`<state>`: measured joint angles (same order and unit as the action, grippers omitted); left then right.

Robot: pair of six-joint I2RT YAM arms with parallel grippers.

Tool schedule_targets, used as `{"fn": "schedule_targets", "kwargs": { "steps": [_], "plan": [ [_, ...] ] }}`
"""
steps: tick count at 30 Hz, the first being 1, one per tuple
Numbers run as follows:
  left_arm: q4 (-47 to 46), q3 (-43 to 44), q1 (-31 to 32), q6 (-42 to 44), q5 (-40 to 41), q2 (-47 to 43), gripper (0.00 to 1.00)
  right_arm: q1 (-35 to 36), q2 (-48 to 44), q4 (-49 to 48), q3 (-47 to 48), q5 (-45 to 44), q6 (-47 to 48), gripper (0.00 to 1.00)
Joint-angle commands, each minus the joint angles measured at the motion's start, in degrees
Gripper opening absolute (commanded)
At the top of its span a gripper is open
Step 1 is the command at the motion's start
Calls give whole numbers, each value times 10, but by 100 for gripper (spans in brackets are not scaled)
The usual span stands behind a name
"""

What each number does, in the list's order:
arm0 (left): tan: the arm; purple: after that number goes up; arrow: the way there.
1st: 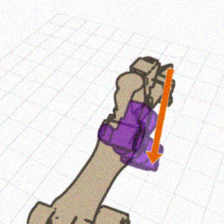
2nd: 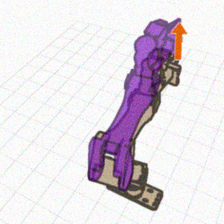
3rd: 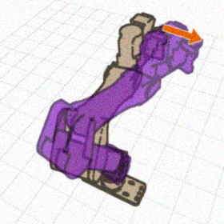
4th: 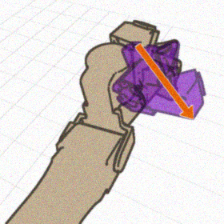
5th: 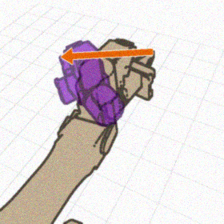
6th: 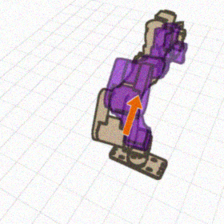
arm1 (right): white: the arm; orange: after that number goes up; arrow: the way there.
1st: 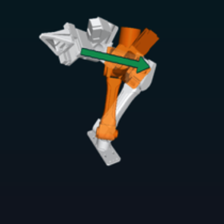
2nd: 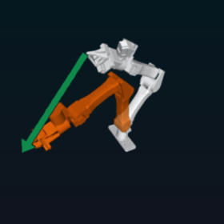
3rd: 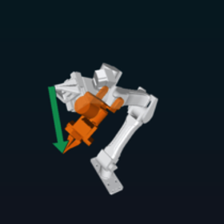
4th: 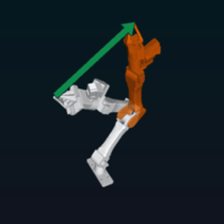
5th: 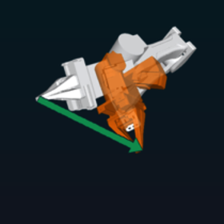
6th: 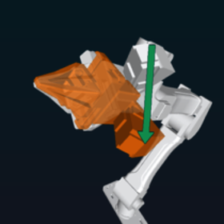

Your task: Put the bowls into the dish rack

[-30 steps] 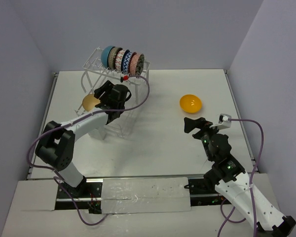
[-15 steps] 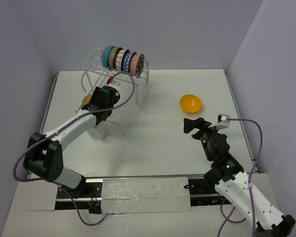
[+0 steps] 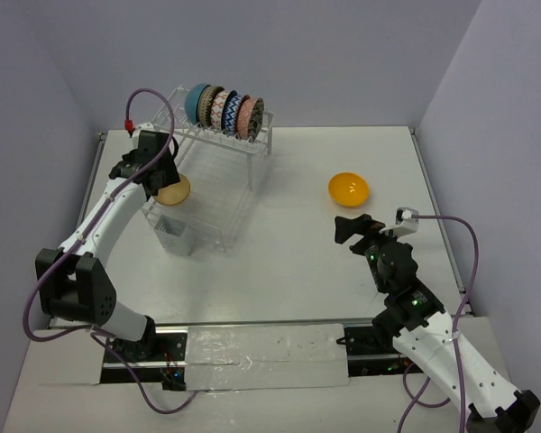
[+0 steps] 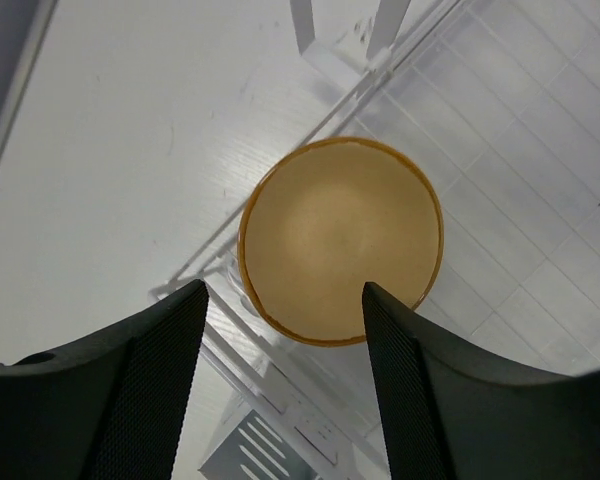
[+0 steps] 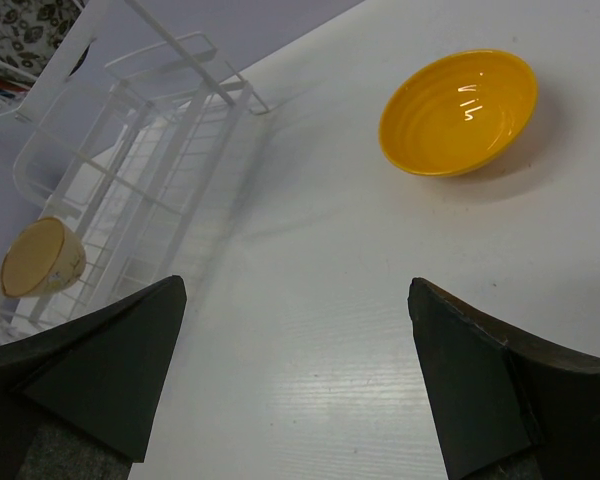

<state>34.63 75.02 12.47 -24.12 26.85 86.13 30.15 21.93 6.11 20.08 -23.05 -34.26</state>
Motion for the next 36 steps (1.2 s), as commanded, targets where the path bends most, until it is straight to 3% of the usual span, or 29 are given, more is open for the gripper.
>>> {"fn": "schedule_targets", "kwargs": {
  "steps": [1, 11, 27, 36],
  "plan": [
    [37, 7, -18, -76, -47, 10, 67, -4, 4, -20, -1, -7, -3, 100],
    [6, -25, -47, -100, -79, 36, 55, -5, 6, -22, -3, -6, -4, 100],
    [-16, -38, -79, -95, -81, 74, 47, -7, 11, -26, -5, -5, -5, 100],
    [-18, -27, -81, -89, -82, 98, 28, -11, 15, -26, -5, -6, -5, 100]
  ]
}}
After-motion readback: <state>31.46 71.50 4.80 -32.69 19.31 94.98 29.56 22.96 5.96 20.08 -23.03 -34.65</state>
